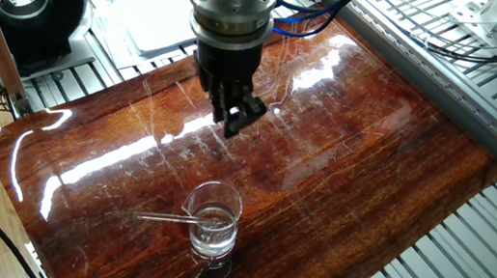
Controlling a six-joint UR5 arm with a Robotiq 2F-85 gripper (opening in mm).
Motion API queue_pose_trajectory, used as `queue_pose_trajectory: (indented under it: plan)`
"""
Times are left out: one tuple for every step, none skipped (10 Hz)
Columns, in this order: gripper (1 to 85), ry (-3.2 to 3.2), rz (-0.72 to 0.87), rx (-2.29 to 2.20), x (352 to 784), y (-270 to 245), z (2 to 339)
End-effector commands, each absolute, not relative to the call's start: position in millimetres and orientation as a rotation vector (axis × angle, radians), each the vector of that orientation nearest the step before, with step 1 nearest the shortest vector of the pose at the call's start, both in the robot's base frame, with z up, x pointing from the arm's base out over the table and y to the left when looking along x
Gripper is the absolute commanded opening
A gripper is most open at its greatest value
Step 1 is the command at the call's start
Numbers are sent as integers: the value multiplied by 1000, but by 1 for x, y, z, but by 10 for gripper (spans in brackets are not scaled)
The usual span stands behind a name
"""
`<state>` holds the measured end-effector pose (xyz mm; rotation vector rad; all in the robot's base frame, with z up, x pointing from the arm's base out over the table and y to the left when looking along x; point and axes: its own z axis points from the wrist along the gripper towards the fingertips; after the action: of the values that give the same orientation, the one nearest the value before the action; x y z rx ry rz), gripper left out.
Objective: Stir the beaker with a glass rod
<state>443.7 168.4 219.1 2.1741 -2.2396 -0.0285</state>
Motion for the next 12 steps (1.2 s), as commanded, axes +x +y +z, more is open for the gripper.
queue_pose_trajectory:
  plan:
    - [10,-2246,-18,2220,452,173,220]
    - [10,-2289,-26,2188,453,176,220]
    - [10,-2274,-3,2203,455,173,220]
    - [10,-2282,-21,2197,454,175,220]
    - [10,-2277,-26,2203,453,176,220]
    - [10,-2275,-27,2204,453,176,220]
    - [10,-2271,-29,2204,452,176,220]
    - [10,-2269,-29,2205,452,176,220]
    - [10,-2274,-39,2200,451,177,220]
    - [10,-2276,-45,2196,449,179,221]
    - [10,-2286,-33,2175,438,185,223]
    - [10,-2299,-5,2150,427,190,224]
